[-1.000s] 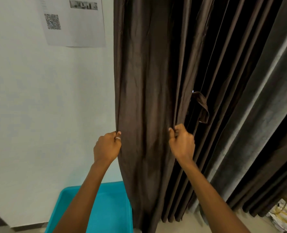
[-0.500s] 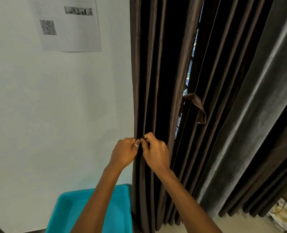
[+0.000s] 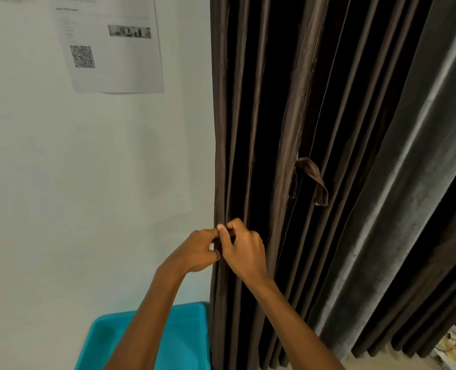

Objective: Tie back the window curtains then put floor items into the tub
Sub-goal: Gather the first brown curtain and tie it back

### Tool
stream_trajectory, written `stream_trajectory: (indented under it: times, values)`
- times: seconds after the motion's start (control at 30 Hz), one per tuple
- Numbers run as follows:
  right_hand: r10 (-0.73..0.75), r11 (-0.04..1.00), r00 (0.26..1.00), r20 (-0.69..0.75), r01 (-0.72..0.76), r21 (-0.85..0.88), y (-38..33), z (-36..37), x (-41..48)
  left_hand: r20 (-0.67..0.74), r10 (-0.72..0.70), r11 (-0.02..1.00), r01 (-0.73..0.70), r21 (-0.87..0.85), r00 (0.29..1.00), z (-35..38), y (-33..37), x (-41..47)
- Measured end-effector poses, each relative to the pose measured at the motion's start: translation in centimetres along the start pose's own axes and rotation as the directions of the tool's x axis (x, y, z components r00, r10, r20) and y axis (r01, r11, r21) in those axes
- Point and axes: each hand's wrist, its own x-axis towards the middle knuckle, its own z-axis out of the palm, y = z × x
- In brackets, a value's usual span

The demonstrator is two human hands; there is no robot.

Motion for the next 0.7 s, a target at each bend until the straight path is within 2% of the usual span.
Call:
stream_trajectory:
  times: [0.07, 0.1, 0.17, 0.23, 0.3, 0.4, 0.5, 0.63, 0.7]
  values:
    - [-0.059, 0.995, 0.997, -0.041, 0.056, -0.078, -0.1, 0.0, -0.2, 0.062, -0.001, 1.0, 0.0, 0.014, 0.998, -0.5, -0.2, 0.0]
    - [-0.082, 0.988, 0.995, -0.057, 0.073, -0.132, -0.1, 0.0, -0.2, 0.038, -0.02, 0.999, 0.019, 0.03, 0.999, -0.8, -0.2, -0.1]
    - [-0.102, 0.969, 0.991, -0.087, 0.08, -0.232, -0.4, 0.1, -0.1, -0.144, -0.048, 0.998, 0.054, 0.038, 0.988, -1.6, 0.2, -0.4]
    - [-0.113, 0.956, 0.991, -0.076, 0.087, -0.281, -0.8, 0.0, 0.0, -0.326, -0.034, 0.999, 0.021, -0.043, 0.945, -1.9, 1.3, -0.9]
    - [-0.124, 0.951, 0.992, -0.024, 0.112, -0.288, -1.1, 0.1, 0.1, -0.393, -0.024, 0.997, -0.007, -0.077, 0.919, -1.7, 3.0, -1.2]
    - [-0.106, 0.945, 0.993, 0.05, 0.116, -0.307, -1.3, 0.8, 0.1, -0.484, -0.063, 0.993, 0.104, 0.058, 0.873, -1.0, 4.8, -0.6]
    - [-0.104, 0.955, 0.994, 0.044, 0.112, -0.274, -1.3, 1.2, 0.1, -0.569, -0.116, 0.982, 0.181, 0.058, 0.814, -0.9, 5.9, 0.1]
    - [-0.153, 0.964, 0.988, -0.007, 0.148, -0.22, -0.9, 0.9, 0.3, -0.603, -0.112, 0.98, 0.19, 0.066, 0.79, -0.6, 6.1, 0.4]
    - [-0.173, 0.966, 0.985, 0.021, 0.174, -0.189, -0.5, 0.1, 0.4, -0.61, -0.088, 0.981, 0.174, 0.083, 0.788, -0.6, 5.6, 0.4]
